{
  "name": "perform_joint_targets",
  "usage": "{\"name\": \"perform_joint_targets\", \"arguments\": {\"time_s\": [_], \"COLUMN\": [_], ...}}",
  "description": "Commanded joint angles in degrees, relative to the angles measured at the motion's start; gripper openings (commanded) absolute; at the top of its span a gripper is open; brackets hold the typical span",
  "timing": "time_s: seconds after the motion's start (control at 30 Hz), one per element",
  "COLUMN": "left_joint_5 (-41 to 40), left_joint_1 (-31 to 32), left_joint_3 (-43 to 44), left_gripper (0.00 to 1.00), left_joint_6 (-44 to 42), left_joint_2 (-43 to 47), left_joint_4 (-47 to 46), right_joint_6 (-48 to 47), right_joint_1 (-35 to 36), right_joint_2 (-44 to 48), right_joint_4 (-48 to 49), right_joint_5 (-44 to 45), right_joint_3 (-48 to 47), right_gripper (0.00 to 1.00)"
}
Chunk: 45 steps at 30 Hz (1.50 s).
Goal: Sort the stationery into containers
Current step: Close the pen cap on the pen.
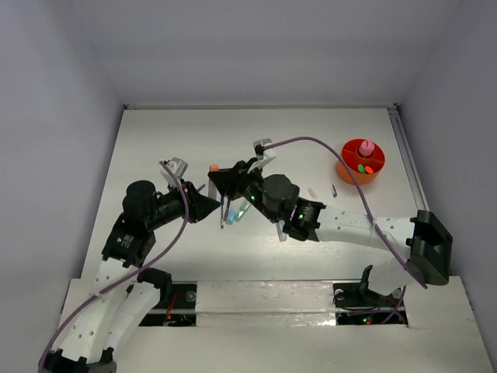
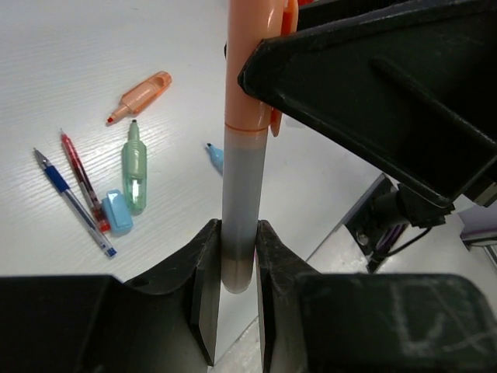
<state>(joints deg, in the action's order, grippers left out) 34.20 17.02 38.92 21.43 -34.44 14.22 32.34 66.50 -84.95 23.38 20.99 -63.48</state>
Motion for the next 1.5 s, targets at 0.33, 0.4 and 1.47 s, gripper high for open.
{"name": "perform_joint_targets", "arguments": {"time_s": [0.33,0.4,1.47], "left_joint_5": [-6.6,-6.9,18.3], "left_joint_1": [-1.4,-1.4,2.3], "left_joint_3": [15.8,16.0,-9.7], "left_gripper": [0.0,0.0,0.0], "left_joint_6": [3.0,2.9,16.0], "left_joint_2": [-7.6,-8.0,-1.1], "left_joint_4": [-20.1,-20.3,-36.8], "right_joint_6": [6.9,6.9,-9.8], "right_joint_1": [6.1,6.6,-18.6], "right_joint_2": [1.7,1.6,14.7], "right_joint_4": [-6.0,-6.0,-3.9], "right_joint_5": [-3.6,-3.5,-56.1], "right_joint_3": [15.1,15.2,3.9], "right_gripper": [0.0,0.0,0.96]}}
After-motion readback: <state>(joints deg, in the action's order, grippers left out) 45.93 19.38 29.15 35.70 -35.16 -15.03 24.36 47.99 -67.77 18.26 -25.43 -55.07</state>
